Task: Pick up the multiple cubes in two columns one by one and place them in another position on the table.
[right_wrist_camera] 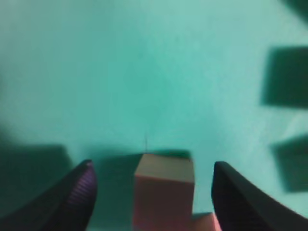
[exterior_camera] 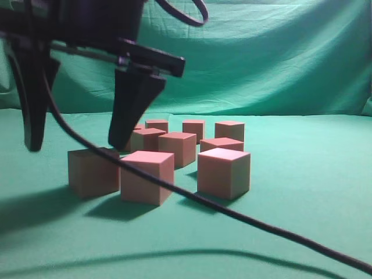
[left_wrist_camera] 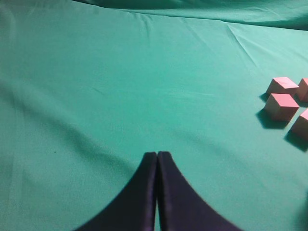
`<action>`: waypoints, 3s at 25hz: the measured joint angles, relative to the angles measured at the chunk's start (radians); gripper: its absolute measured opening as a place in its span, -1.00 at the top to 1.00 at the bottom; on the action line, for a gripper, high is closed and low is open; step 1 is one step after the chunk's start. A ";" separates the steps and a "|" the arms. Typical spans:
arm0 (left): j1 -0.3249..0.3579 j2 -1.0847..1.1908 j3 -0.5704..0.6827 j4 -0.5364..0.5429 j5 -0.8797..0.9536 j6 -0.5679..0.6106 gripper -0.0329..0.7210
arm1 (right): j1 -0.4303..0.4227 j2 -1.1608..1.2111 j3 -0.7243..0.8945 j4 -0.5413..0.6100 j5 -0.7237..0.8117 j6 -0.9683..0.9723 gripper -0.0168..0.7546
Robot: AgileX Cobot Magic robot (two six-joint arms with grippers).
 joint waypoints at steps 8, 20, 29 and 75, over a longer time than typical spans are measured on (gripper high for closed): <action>0.000 0.000 0.000 0.000 0.000 0.000 0.91 | 0.000 0.000 -0.186 -0.100 0.205 0.005 -0.27; 0.000 0.000 0.000 0.000 0.000 0.000 0.91 | 0.000 -0.156 -0.302 -0.275 0.309 0.096 -0.27; 0.000 0.000 0.000 0.000 0.000 0.000 0.91 | 0.000 -0.473 -0.227 -0.413 0.321 0.184 0.49; 0.000 0.000 0.000 0.000 0.000 0.000 0.91 | 0.000 -1.748 0.824 -0.458 0.128 0.354 0.96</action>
